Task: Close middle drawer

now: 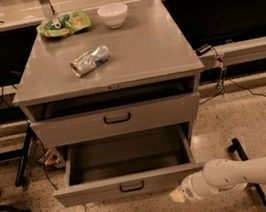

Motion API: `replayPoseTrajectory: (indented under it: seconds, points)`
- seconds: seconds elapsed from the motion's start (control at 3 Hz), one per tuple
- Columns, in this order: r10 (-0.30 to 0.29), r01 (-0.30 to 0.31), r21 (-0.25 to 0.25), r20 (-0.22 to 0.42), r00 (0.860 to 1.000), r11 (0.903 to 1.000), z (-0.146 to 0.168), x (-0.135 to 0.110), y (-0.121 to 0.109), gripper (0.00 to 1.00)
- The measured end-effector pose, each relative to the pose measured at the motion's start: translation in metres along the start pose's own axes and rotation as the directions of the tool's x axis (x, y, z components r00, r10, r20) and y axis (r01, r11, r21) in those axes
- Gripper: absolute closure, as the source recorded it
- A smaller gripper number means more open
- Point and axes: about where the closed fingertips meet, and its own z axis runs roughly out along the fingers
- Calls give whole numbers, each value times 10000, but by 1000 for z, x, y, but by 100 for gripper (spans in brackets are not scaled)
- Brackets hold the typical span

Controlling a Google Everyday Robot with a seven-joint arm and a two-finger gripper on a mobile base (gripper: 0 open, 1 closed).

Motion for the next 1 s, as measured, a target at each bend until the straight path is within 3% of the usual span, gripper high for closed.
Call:
replayPoseTrajectory:
  seconds: [0.67, 1.0]
  points:
    - [-922, 927, -106, 379, 9950, 9956, 32, -43, -30, 100]
    - [-925, 930, -106, 382, 9950, 9956, 32, -42, -29, 100]
